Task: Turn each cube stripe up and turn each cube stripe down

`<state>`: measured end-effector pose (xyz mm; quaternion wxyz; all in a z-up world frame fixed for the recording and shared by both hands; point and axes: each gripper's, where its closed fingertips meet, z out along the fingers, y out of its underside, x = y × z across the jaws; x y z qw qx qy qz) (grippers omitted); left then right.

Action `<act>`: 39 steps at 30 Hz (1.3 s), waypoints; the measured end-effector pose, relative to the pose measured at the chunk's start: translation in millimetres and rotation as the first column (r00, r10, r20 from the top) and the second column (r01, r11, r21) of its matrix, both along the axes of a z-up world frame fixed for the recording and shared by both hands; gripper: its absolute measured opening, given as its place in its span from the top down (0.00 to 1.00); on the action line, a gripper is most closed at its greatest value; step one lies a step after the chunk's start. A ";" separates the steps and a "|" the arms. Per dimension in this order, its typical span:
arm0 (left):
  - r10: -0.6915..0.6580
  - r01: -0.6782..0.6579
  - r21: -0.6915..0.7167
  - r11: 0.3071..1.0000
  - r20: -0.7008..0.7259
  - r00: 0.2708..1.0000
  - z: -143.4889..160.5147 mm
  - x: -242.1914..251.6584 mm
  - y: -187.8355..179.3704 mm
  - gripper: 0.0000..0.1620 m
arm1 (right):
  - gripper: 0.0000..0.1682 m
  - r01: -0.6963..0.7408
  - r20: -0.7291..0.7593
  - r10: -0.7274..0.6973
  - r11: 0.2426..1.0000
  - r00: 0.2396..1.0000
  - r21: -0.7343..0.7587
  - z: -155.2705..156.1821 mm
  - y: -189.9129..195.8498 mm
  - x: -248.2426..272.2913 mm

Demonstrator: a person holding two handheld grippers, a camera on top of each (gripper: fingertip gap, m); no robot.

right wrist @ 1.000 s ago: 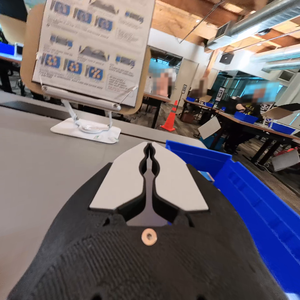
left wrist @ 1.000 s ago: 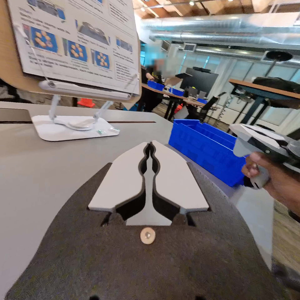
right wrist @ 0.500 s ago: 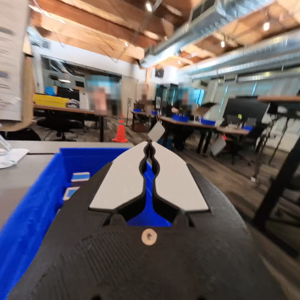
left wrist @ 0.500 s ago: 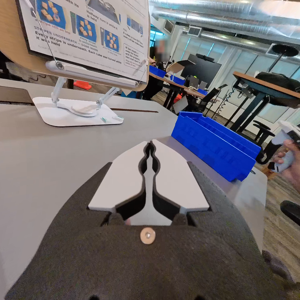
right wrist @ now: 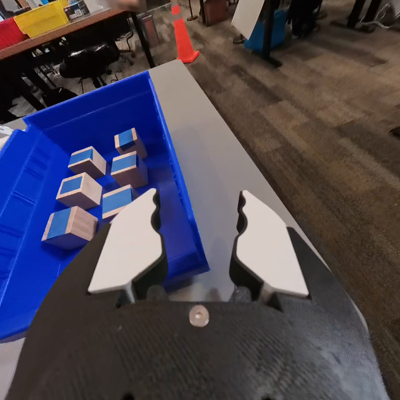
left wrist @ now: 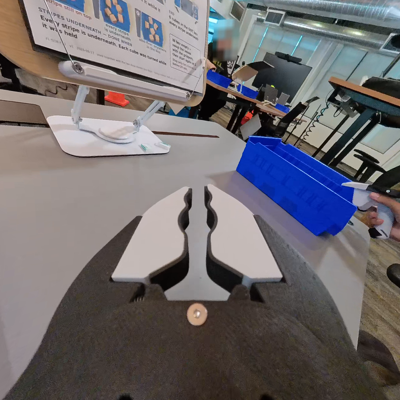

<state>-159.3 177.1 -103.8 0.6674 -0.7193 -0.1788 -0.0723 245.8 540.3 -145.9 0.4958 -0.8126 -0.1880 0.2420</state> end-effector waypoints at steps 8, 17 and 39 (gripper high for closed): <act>-0.026 0.027 -0.038 0.999 0.022 0.999 -7.4 7.7 0.4 0.92 | 0.59 -0.045 -0.079 0.050 0.997 0.996 0.058 27.8 1.3 1.9; -0.064 0.067 -0.066 0.996 0.058 0.996 -13.0 24.4 0.3 0.90 | 0.64 -0.336 0.096 0.337 0.942 0.937 -0.029 49.5 20.6 -40.6; -0.026 0.039 -0.087 0.995 0.148 0.989 -15.0 22.5 -17.5 0.86 | 0.97 -0.293 0.391 0.580 0.755 0.715 -0.586 -42.7 19.7 -63.8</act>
